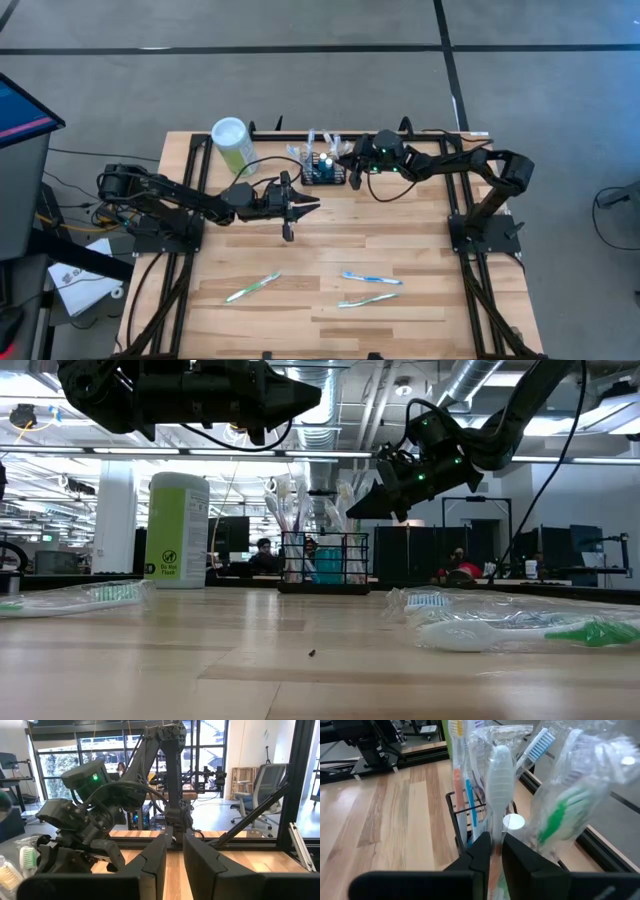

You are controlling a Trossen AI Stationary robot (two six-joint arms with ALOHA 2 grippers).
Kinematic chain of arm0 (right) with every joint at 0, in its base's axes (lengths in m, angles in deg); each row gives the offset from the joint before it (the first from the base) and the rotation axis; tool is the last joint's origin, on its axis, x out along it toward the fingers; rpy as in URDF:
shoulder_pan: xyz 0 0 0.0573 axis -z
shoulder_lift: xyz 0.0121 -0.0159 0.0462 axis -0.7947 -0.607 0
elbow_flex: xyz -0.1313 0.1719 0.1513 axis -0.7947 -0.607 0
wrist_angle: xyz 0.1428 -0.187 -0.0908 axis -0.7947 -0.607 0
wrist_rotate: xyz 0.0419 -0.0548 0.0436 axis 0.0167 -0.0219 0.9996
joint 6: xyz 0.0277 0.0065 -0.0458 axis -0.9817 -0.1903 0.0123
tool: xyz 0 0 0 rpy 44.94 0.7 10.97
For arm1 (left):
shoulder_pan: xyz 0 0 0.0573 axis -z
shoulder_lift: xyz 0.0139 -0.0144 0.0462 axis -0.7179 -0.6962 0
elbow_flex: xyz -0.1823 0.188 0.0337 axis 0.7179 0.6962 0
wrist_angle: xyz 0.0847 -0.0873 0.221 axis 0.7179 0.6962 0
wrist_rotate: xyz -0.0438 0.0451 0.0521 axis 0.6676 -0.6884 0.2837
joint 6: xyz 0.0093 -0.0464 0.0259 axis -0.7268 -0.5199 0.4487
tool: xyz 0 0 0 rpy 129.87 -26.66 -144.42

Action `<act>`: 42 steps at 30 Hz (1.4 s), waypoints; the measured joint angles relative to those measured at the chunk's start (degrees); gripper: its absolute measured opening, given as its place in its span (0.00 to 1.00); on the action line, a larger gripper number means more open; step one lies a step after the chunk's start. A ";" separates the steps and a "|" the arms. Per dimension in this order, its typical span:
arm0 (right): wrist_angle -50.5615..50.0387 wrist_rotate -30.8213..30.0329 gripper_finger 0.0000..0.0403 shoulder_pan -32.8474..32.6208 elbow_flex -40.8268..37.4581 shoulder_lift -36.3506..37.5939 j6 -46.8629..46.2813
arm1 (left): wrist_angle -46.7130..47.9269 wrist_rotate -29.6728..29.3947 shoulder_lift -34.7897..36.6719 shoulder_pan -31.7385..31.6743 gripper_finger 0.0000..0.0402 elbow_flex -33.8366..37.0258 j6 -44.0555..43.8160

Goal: Pick & Place toothbrushing station
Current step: Put the orange toothbrush into the black wire organizer

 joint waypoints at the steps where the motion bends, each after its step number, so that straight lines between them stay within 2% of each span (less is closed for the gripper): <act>1: 0.00 0.00 0.10 0.00 0.00 0.00 0.00 | 0.09 0.00 0.00 0.00 0.14 0.00 0.00; 6: 0.12 0.00 0.13 0.00 0.00 0.03 0.04 | 0.33 0.00 0.00 0.00 0.14 0.00 0.00; 24: -1.37 -1.70 0.14 -0.13 0.00 2.48 2.10 | 0.97 -0.02 0.00 0.00 0.14 0.00 -0.15; 39: -7.29 -2.16 0.15 -0.11 0.00 11.02 4.22 | 1.05 -0.02 0.00 0.00 0.14 0.00 -0.18; 42: -9.63 -2.16 0.17 -0.11 0.00 10.87 4.21 | 1.08 -0.01 0.00 0.00 0.14 0.00 -0.17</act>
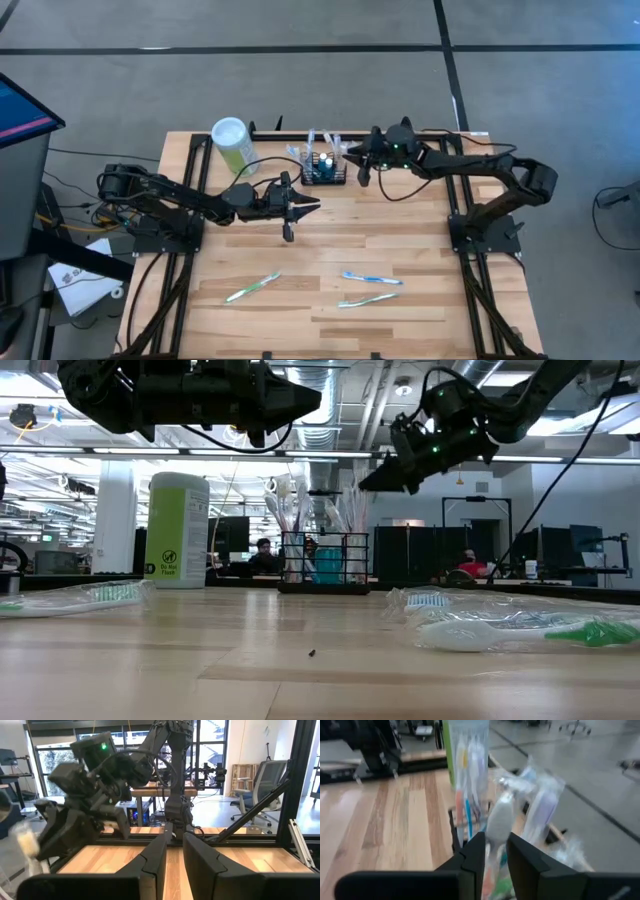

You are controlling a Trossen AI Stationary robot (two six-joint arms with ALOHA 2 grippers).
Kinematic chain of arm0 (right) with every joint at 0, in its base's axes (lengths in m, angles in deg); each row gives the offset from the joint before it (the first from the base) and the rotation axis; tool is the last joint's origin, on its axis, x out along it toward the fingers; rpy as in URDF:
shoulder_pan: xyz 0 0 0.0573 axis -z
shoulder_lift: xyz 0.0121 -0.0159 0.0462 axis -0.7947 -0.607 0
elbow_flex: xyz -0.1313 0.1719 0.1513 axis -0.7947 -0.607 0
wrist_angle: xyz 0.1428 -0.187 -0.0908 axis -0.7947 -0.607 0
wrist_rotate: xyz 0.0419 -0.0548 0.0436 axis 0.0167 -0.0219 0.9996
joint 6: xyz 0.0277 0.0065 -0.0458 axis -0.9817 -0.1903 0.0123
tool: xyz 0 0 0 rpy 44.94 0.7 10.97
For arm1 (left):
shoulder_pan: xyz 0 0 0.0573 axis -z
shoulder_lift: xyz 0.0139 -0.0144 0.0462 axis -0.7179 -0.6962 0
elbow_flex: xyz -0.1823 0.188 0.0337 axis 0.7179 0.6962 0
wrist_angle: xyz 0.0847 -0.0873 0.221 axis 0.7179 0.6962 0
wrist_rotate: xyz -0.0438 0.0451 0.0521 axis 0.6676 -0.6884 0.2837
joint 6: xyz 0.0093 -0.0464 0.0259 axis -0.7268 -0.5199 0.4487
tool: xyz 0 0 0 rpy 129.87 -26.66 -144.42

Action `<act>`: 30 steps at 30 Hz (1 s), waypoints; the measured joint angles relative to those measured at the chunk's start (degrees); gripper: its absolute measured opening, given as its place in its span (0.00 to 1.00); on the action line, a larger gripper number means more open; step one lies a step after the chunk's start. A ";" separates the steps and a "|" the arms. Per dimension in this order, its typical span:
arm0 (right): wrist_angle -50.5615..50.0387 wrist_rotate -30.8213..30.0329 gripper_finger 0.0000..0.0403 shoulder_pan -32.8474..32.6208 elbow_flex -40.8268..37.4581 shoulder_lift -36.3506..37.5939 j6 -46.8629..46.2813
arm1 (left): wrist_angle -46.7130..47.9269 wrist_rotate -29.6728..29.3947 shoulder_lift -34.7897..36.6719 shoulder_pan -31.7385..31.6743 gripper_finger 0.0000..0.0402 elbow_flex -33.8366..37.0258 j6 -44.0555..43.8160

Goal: Pick & Place toothbrushing station
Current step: Put the orange toothbrush into the black wire organizer

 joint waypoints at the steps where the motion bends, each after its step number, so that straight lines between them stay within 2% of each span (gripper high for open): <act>1: -0.47 0.01 0.18 0.00 0.00 -0.46 0.00 | 0.00 0.00 0.00 0.00 0.14 0.00 -0.02; 5: -0.77 0.02 0.25 0.00 0.00 -2.35 0.41 | 0.01 0.00 0.00 -0.15 0.14 0.00 -0.01; 13: 1.37 -1.09 0.48 -0.37 0.02 -2.00 1.59 | 0.11 -0.02 0.00 -0.16 0.14 0.00 0.13; 16: 0.60 -1.28 0.53 -0.37 0.00 -2.00 1.56 | 0.13 -0.02 0.00 -0.17 0.14 0.00 0.17; 21: -0.15 -3.51 0.54 -0.37 0.00 -2.00 1.98 | 0.24 -0.01 0.00 -0.04 0.14 0.00 0.05; 30: 0.39 -2.73 0.52 -0.70 0.00 0.39 1.98 | 0.37 -0.02 0.00 -0.04 0.14 0.00 0.04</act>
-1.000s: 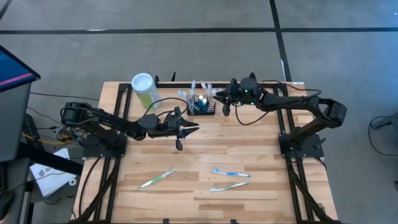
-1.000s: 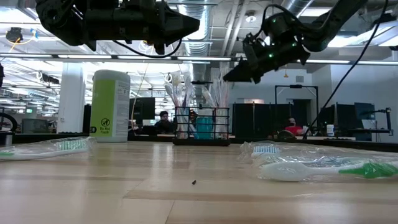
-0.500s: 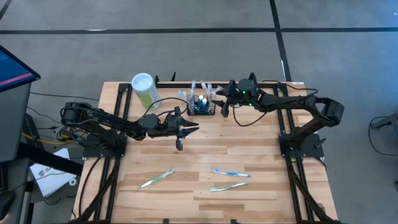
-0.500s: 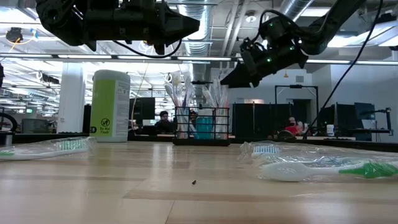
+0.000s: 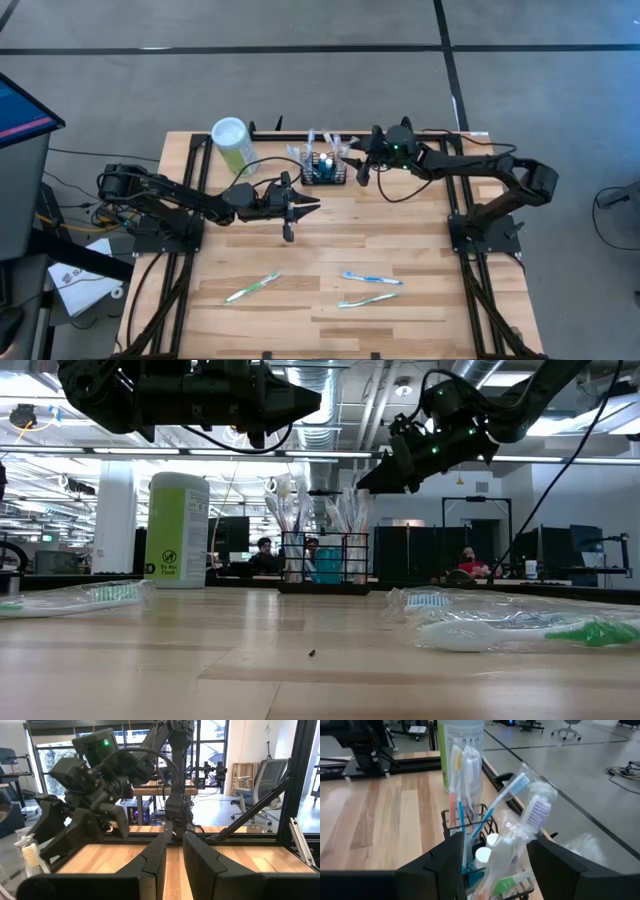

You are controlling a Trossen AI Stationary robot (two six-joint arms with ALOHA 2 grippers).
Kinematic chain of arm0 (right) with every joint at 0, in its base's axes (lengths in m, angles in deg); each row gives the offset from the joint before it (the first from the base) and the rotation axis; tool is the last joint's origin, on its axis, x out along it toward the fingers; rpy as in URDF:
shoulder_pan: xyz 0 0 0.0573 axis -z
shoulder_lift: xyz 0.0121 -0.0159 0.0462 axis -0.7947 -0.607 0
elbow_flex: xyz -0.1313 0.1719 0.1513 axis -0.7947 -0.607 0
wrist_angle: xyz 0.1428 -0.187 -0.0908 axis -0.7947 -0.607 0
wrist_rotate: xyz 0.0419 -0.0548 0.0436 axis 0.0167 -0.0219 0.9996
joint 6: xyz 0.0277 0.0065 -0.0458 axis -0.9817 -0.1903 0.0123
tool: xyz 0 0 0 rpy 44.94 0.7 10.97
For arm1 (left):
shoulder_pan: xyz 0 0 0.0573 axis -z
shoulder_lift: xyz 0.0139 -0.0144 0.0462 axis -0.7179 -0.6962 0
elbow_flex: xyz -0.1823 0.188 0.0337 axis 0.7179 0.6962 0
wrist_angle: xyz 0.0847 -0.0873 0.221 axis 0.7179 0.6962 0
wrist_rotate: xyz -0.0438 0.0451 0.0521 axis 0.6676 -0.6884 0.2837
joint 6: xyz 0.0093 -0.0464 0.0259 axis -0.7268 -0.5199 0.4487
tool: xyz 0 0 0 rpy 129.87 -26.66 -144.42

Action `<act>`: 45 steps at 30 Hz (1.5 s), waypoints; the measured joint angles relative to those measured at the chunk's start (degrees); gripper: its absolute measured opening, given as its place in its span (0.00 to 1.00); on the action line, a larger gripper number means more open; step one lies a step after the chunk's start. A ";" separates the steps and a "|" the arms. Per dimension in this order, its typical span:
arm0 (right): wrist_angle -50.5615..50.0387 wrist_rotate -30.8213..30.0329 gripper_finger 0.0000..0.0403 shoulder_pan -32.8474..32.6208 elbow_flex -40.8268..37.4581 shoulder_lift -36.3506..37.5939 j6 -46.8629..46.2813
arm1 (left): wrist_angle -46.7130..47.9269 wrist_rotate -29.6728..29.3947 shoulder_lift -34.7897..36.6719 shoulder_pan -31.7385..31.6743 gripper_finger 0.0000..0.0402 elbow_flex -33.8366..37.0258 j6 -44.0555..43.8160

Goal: Pick & Place toothbrushing station
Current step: Put the orange toothbrush into the black wire organizer, then put the blue toothbrush into the black wire organizer

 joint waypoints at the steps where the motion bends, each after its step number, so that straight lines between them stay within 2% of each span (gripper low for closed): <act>1: -0.28 0.04 0.52 -0.06 0.00 0.37 0.00 | 0.00 0.00 0.00 0.00 0.14 0.00 0.00; 14: -2.43 0.15 0.54 -0.94 0.00 6.63 1.16 | -0.02 0.02 0.00 0.00 0.14 0.00 0.00; 24: -12.54 0.17 0.53 -4.25 -0.02 12.33 2.87 | -0.01 0.01 0.02 0.00 0.14 0.00 0.02; 34: -22.92 0.20 0.50 -13.77 -0.02 17.89 2.16 | -0.02 0.01 0.02 0.00 0.14 0.00 0.11; 45: -28.04 0.20 0.47 -27.71 -0.01 17.77 -1.46 | -0.02 0.02 0.02 0.00 0.14 0.00 0.15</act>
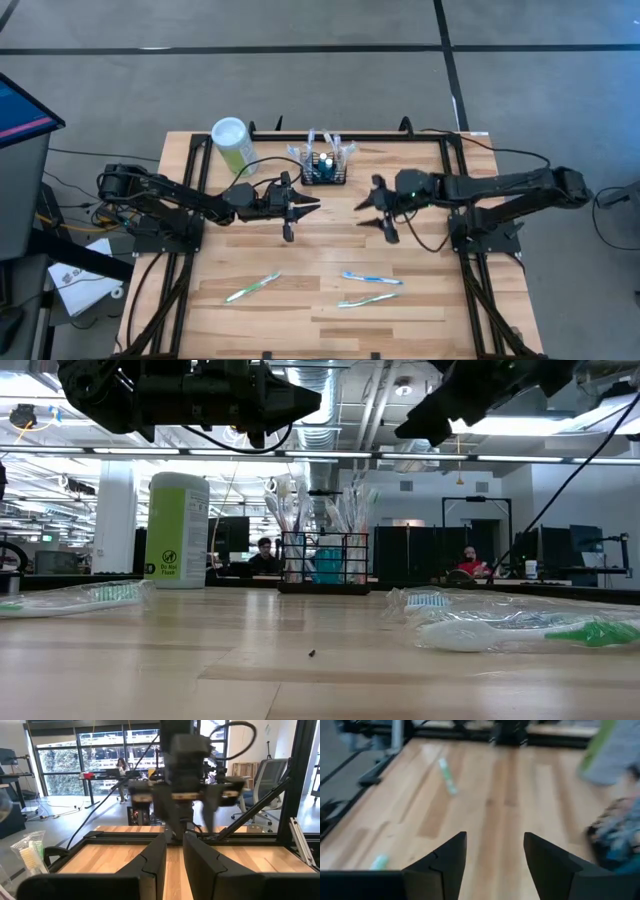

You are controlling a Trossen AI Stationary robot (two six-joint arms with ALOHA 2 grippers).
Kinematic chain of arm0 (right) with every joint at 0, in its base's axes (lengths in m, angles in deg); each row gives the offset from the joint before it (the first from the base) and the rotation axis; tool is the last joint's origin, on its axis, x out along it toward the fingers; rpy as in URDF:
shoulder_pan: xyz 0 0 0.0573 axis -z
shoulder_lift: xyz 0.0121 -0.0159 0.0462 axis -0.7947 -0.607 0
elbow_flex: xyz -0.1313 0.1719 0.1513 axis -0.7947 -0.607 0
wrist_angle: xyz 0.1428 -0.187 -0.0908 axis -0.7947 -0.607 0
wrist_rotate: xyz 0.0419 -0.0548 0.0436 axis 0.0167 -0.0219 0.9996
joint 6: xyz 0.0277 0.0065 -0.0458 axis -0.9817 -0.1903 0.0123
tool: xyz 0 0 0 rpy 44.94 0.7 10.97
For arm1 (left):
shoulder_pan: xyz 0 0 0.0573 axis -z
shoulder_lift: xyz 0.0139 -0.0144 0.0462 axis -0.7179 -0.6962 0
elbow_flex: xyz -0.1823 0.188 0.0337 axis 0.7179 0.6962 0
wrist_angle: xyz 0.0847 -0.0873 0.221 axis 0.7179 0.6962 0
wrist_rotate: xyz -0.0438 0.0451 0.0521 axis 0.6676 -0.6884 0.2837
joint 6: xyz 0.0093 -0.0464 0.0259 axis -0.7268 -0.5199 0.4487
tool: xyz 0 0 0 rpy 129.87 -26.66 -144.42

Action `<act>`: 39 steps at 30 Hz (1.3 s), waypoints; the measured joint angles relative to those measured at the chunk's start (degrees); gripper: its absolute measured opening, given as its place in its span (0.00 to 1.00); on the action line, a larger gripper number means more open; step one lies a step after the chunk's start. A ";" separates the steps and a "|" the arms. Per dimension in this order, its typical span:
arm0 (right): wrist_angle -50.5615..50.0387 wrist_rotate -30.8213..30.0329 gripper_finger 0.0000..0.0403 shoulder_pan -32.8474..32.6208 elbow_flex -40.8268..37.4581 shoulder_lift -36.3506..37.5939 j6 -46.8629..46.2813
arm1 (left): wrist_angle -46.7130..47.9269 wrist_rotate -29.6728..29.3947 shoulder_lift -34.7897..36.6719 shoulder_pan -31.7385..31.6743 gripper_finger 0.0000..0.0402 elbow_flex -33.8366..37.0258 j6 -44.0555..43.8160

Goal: Pick & Place toothbrushing station
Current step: Put the blue toothbrush into the black wire organizer

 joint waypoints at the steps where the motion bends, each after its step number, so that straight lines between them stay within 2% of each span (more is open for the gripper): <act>1: -0.90 0.01 0.47 -1.35 -0.02 -0.09 -0.61 | 0.00 -0.01 0.00 0.00 0.14 0.00 0.00; 10: -4.27 0.01 0.47 -12.38 -0.05 -4.35 -6.25 | 0.00 -0.02 0.00 0.01 0.14 0.00 -0.13; 18: -4.10 0.00 0.45 -18.27 -0.05 -10.42 -8.22 | -0.02 0.00 0.00 0.00 0.14 0.00 -0.02; 31: -0.46 -1.97 0.42 -19.41 0.05 -24.09 -12.26 | -0.02 0.00 0.00 0.00 0.14 0.00 -0.02; 39: 2.13 -1.97 0.38 -19.39 0.01 -28.65 -12.36 | -0.02 -0.02 0.00 0.02 0.14 0.00 -0.02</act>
